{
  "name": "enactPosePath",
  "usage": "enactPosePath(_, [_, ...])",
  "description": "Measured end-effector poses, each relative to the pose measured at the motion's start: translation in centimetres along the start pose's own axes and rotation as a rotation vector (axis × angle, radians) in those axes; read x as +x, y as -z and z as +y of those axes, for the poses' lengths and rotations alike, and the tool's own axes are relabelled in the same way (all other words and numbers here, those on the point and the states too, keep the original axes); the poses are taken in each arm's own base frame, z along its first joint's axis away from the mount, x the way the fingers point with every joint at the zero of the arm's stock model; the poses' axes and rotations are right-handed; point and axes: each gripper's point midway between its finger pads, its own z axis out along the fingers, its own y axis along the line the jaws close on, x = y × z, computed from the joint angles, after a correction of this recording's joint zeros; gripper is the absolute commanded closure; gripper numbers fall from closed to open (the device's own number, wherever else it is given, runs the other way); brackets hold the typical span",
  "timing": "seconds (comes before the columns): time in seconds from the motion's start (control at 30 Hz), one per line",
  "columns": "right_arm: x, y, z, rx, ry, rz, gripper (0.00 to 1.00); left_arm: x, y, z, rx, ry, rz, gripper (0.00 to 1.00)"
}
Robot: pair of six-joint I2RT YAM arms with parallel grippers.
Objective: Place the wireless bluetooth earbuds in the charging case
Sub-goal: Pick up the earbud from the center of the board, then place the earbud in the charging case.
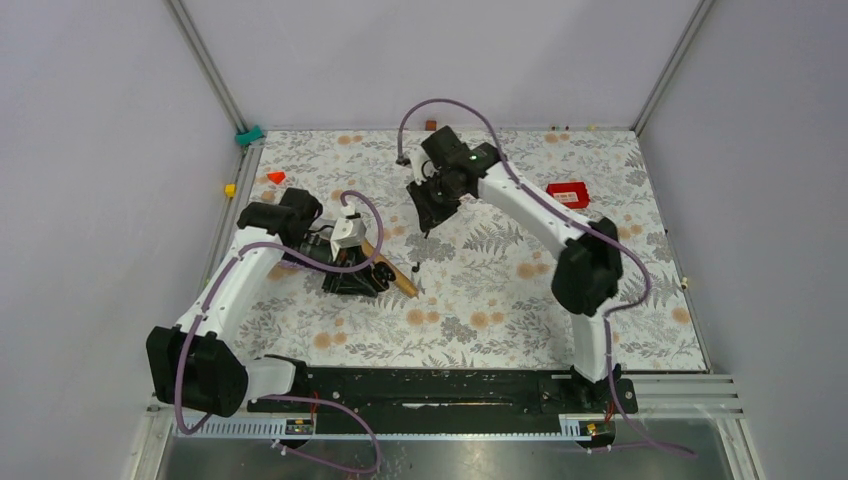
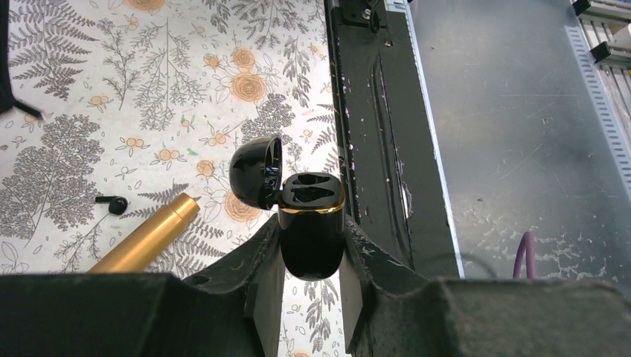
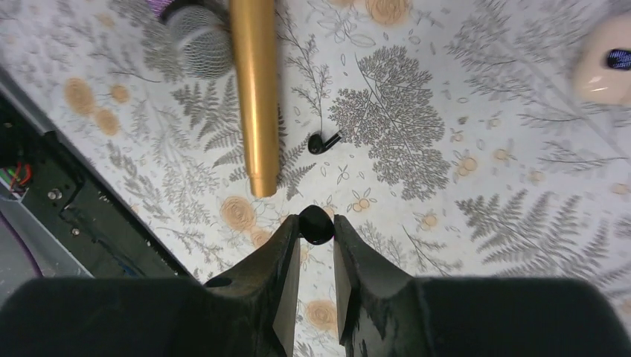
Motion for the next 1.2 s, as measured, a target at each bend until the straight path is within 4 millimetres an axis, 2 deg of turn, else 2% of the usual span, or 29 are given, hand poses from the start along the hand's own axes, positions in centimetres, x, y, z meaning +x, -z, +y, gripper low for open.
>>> enactPosePath(0.13, [-2.0, 7.2, 1.3, 0.032, 0.093, -0.188, 0.83, -0.6, 0.1, 1.0, -0.008, 0.020, 0.005, 1.00])
enactPosePath(0.27, [-2.3, 13.2, 1.9, 0.094, 0.166, -0.336, 0.83, -1.8, 0.7, 3.1, -0.088, 0.008, 0.023, 1.00])
enactPosePath(0.4, [-1.7, 18.3, 2.7, 0.142, 0.222, -0.468, 0.83, -3.1, 1.2, 5.8, -0.194, 0.018, 0.013, 1.00])
enactPosePath(0.53, [-1.0, 22.4, 3.6, 0.169, 0.262, -0.591, 0.83, -6.0, 1.2, 8.3, -0.263, 0.042, -0.085, 1.00])
enactPosePath(0.57, [-0.8, 23.7, 4.0, 0.174, 0.278, -0.634, 0.83, -6.7, 1.1, 8.6, -0.266, 0.047, -0.112, 1.00])
enactPosePath(0.67, [-0.6, 26.0, 4.7, 0.184, 0.312, -0.715, 0.82, -8.6, -0.3, 9.0, -0.232, 0.065, -0.195, 1.00])
enactPosePath(0.77, [0.4, 27.3, 5.2, 0.187, 0.349, -0.775, 0.82, -9.3, -2.5, 8.2, -0.155, 0.092, -0.256, 1.00])
enactPosePath(0.9, [1.4, 26.8, 5.8, 0.153, 0.384, -0.796, 0.81, -8.1, -5.6, 6.5, -0.045, 0.176, -0.316, 1.00])
enactPosePath(1.0, [1.9, 25.5, 6.2, 0.110, 0.399, -0.783, 0.81, -8.3, -6.2, 6.0, -0.008, 0.205, -0.350, 1.00])
enactPosePath(1.2, [2.3, 23.2, 7.0, 0.040, 0.418, -0.756, 0.81, -10.1, -5.7, 5.6, 0.009, 0.154, -0.418, 1.00])
